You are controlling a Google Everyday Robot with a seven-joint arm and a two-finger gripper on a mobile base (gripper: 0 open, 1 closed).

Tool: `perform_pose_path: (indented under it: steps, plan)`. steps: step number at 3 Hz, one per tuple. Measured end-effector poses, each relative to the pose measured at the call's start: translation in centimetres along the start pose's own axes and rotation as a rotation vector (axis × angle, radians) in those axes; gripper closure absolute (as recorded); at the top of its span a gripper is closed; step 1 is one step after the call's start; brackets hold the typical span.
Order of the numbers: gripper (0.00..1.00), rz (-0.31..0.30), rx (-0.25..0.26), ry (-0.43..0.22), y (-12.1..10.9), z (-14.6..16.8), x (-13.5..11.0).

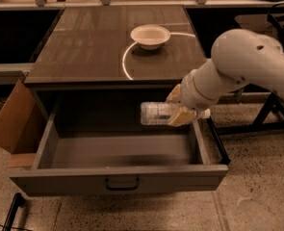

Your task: Pick blue plastic bottle from top drawer and place on counter

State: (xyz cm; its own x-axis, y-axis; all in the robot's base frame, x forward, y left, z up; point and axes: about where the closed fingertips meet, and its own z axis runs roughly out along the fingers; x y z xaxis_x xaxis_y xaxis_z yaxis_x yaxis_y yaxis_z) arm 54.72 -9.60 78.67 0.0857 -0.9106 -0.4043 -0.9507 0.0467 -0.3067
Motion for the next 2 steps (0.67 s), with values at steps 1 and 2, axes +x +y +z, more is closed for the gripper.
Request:
perform_pose_path:
  steps: [1, 2]
  plan:
    - [1.0, -0.01, 0.101, 0.017, -4.22, -6.53, 0.41]
    - [1.0, -0.01, 0.101, 0.017, -4.22, -6.53, 0.41]
